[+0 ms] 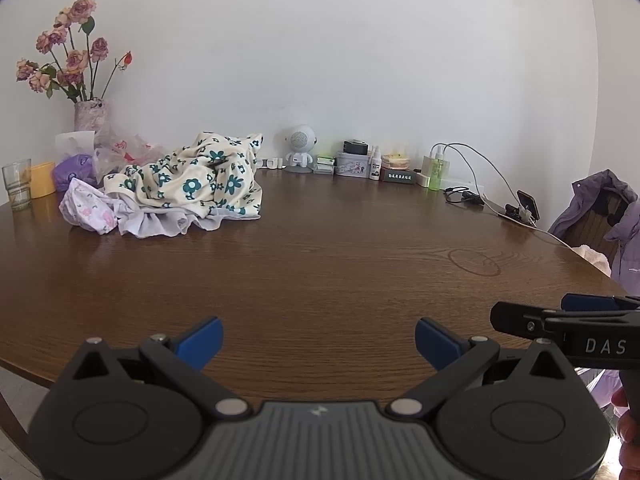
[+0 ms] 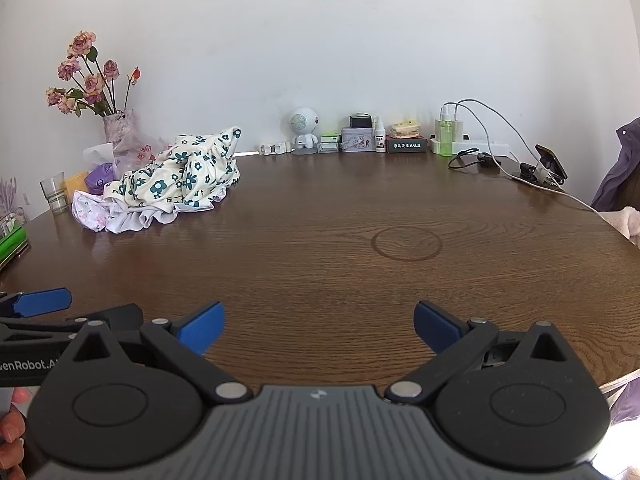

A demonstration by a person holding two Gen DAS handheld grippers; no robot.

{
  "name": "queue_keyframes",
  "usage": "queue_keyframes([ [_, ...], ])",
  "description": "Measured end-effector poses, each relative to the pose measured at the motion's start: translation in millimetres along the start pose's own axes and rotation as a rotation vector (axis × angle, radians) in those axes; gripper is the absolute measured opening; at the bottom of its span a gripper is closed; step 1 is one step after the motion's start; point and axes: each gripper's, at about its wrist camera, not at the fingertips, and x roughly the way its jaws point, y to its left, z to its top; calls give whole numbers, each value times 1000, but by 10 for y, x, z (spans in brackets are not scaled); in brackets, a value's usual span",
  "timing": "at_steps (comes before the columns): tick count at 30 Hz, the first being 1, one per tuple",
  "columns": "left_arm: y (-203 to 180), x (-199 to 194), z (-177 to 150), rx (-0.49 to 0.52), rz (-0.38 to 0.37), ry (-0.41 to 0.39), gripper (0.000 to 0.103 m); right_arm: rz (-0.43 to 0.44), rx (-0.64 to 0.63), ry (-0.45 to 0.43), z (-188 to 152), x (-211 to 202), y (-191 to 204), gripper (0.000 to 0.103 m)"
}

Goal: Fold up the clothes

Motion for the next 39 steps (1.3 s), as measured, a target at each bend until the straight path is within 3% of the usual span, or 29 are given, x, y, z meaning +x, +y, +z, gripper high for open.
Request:
queue_keyframes([
  [39, 49, 74, 10, -8, 24, 14, 103, 0, -8, 22, 2, 70, 34, 103],
])
